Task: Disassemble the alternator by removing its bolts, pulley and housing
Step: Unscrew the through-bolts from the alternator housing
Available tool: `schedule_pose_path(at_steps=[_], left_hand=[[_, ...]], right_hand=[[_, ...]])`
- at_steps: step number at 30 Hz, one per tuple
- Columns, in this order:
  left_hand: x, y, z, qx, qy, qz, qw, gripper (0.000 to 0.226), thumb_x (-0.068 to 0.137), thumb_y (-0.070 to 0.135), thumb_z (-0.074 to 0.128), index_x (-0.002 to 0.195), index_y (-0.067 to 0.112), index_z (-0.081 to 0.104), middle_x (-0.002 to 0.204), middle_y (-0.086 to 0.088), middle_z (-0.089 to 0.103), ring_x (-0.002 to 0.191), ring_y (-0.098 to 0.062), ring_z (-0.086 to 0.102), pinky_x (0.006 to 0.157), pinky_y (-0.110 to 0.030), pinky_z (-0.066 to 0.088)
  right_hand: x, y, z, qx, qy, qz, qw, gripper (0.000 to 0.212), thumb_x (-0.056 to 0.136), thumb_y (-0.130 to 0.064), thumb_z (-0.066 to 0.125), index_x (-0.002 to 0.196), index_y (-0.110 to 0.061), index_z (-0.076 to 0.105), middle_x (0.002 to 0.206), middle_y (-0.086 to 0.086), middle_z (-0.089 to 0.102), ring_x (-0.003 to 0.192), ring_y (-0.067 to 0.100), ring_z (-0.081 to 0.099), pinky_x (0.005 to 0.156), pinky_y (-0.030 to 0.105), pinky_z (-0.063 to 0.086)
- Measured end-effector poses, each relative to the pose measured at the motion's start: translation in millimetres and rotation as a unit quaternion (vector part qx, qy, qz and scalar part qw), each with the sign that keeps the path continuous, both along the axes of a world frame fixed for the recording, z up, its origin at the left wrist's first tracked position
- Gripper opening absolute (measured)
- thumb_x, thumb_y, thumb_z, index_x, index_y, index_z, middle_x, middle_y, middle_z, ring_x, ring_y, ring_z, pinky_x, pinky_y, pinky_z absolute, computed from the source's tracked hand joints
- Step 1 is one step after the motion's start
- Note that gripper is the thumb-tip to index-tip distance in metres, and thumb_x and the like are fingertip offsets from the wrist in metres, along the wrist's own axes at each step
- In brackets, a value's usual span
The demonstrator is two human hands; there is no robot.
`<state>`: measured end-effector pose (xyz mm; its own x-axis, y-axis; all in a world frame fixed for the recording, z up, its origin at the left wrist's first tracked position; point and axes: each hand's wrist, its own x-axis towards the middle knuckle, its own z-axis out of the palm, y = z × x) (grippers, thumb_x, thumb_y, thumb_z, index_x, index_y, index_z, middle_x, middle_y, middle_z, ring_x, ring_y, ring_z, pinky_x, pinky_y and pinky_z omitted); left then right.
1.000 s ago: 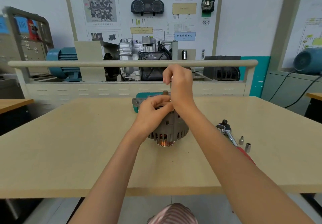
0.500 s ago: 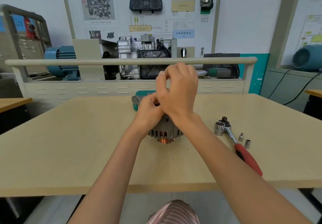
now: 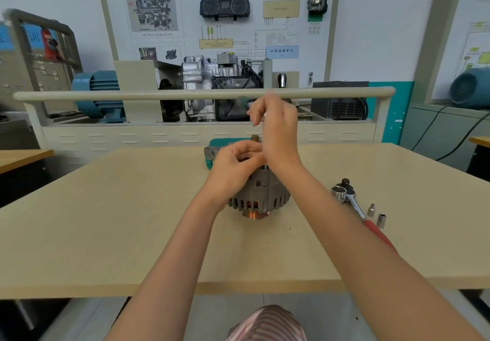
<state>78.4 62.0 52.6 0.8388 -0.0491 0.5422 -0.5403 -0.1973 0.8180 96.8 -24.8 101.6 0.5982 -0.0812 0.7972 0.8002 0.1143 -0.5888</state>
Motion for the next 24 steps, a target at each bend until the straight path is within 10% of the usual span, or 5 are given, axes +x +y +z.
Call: schedule_pose_path(at_steps=[4, 10, 18, 21, 24], left_hand=[[-1, 1, 1, 0.010, -0.009, 0.016, 1.000, 0.036, 0.084, -0.005, 0.056, 0.062, 0.022, 0.057, 0.048, 0.018, 0.060, 0.050, 0.010, 0.055, 0.044, -0.004, 0.036], [-1, -2, 2, 0.003, -0.006, -0.009, 1.000, 0.016, 0.087, 0.012, 0.064, 0.082, 0.027, 0.068, 0.069, 0.014, 0.071, 0.067, 0.006, 0.064, 0.056, -0.007, 0.044], [-1, 0, 2, -0.004, 0.005, -0.016, 1.000, 0.013, 0.087, 0.019, 0.065, 0.087, 0.031, 0.071, 0.084, 0.011, 0.074, 0.083, -0.002, 0.069, 0.069, -0.011, 0.050], [0, -1, 2, -0.003, 0.004, -0.001, 1.000, 0.011, 0.086, 0.018, 0.067, 0.083, 0.028, 0.070, 0.079, 0.006, 0.074, 0.077, -0.003, 0.067, 0.069, -0.015, 0.051], [0, -1, 3, 0.008, -0.004, 0.006, 1.000, 0.024, 0.086, 0.005, 0.062, 0.075, 0.026, 0.065, 0.062, 0.016, 0.068, 0.062, 0.007, 0.061, 0.054, -0.007, 0.043]], right_hand=[[-5, 9, -15, -0.119, -0.164, -0.373, 0.905, 0.023, 0.080, -0.012, 0.049, 0.058, -0.008, 0.054, 0.060, -0.002, 0.044, 0.067, 0.015, 0.040, 0.068, 0.026, 0.032], [-5, 0, 10, -0.014, 0.033, -0.050, 0.998, 0.042, 0.082, -0.015, 0.041, 0.042, -0.019, 0.028, 0.043, -0.002, 0.028, 0.048, 0.014, 0.027, 0.051, 0.029, 0.026], [5, -12, 17, 0.124, 0.133, 0.230, 0.956, 0.054, 0.090, -0.009, 0.030, 0.037, -0.017, 0.032, 0.038, 0.000, 0.037, 0.051, 0.018, 0.039, 0.067, 0.016, 0.052], [0, -8, 13, 0.108, 0.117, 0.178, 0.971, 0.047, 0.089, -0.007, 0.033, 0.042, -0.014, 0.036, 0.044, 0.004, 0.040, 0.053, 0.018, 0.041, 0.066, 0.021, 0.052], [-5, -1, -5, -0.044, -0.062, -0.110, 0.991, 0.030, 0.082, -0.008, 0.042, 0.053, -0.006, 0.047, 0.058, 0.013, 0.046, 0.063, 0.022, 0.044, 0.065, 0.036, 0.041]])
